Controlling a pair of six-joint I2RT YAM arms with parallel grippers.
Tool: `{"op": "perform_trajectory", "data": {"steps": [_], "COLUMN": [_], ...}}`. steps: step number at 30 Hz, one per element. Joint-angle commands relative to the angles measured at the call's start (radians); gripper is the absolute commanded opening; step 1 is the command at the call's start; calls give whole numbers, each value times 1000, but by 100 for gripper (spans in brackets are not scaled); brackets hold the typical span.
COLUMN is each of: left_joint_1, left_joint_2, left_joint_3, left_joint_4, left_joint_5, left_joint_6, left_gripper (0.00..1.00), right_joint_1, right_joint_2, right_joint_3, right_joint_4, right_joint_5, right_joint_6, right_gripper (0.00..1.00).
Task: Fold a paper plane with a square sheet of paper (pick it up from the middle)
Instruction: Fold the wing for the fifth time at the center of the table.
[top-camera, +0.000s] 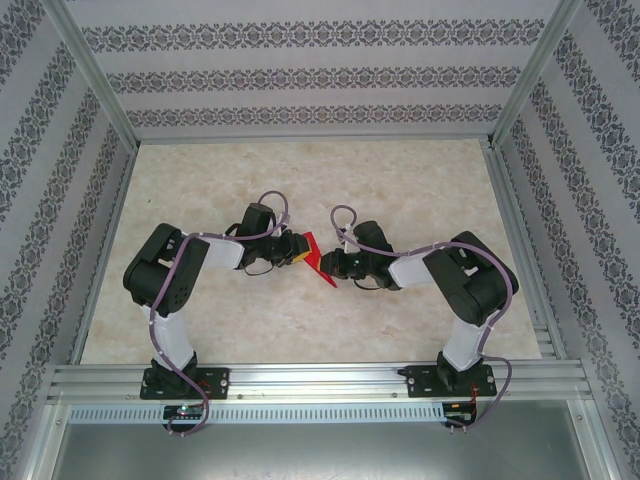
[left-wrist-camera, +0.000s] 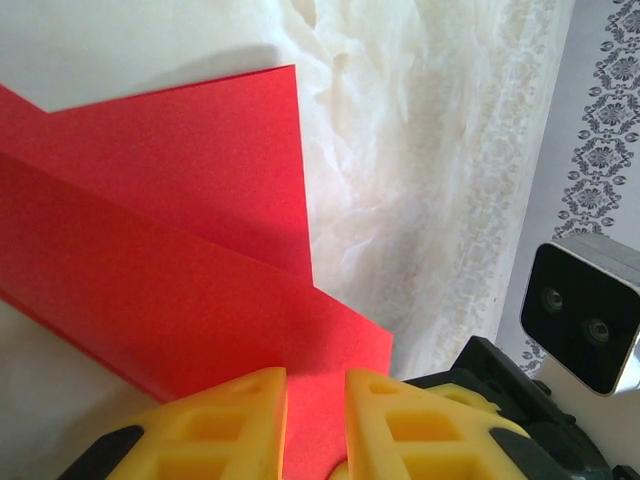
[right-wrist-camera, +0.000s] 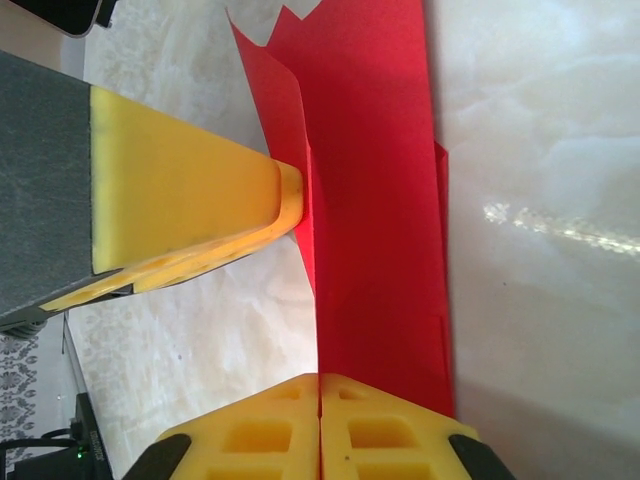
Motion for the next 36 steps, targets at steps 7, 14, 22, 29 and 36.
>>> {"op": "perform_trajectory", "data": {"steps": [7,14,22,29,36], "left_joint_1": [-12,-20,-23,-22,-23], "left_joint_2": [1,15,45,57,57], "left_joint_3": [21,31,56,72,73], "left_joint_4": [11,5,-32,-63,-74], "left_joint_5": [28,39,30,17,10], "left_joint_6": [23,36,52,54,54], "left_gripper": [24,25,24,22,22], "right_joint_1": [-18,-26,-27,-20,-5], "right_joint_2": [48,60,28,-52,-72], "right_joint_3": [-5,-10,-13,-14,-21], "right_joint_4": [1,1,-16,-102,-150], "right_joint_5": [11,16,14,21,20], "right_joint_6": [15,29,27,-41,-106], "right_gripper": [6,6,13,21,21]}}
